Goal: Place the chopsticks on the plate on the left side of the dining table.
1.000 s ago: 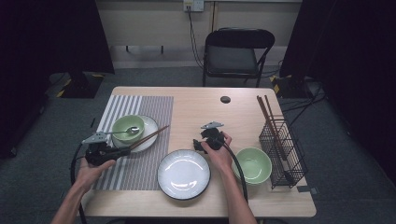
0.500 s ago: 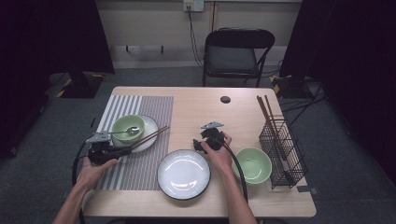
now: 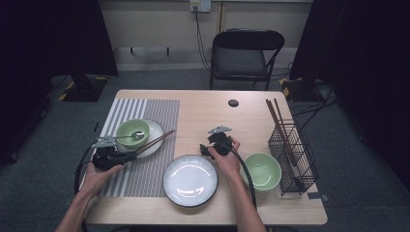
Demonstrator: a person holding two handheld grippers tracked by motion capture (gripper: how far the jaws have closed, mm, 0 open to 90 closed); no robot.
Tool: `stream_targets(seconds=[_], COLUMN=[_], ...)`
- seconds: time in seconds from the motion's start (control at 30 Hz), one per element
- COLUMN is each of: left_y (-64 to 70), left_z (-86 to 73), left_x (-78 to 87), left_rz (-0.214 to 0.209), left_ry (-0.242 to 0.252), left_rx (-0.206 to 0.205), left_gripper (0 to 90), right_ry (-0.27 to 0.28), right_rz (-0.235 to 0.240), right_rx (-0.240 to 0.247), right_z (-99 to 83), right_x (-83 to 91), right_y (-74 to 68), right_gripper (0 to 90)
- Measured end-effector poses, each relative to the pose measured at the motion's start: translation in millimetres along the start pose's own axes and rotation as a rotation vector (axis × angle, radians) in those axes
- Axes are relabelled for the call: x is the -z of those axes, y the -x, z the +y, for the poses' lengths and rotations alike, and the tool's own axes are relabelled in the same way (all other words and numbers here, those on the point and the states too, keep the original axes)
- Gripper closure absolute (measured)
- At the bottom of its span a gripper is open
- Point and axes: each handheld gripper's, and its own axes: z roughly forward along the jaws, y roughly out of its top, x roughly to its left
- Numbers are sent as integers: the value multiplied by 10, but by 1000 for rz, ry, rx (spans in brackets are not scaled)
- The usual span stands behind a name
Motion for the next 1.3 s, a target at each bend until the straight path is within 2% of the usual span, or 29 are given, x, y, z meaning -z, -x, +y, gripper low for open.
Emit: stream_targets(seconds=[0.6,0.8,0.97,1.1,1.17,1.3], left_y=[-10,14,44,97,131,135], left_z=[-5,34,61,96,104,123], left_x=[30,85,93,65,19,7], left_rz=[19,23,-11,-28,-10,-48], left_ry=[5,40,60,59,54,71], left_rx=[4,3,15,-3,-7,4], left_gripper=[824,798,812,826,811,833], right_ry=[0,0,0,0,0,0], right_rz=[0,0,0,0,0,0], right_rx=[0,0,0,0,1,0], right_z=[0,0,0,0,0,0], right_x=[0,0,0,0,0,0], right_y=[0,1,0,1,1,1], right_gripper=[208,208,208,208,208,208])
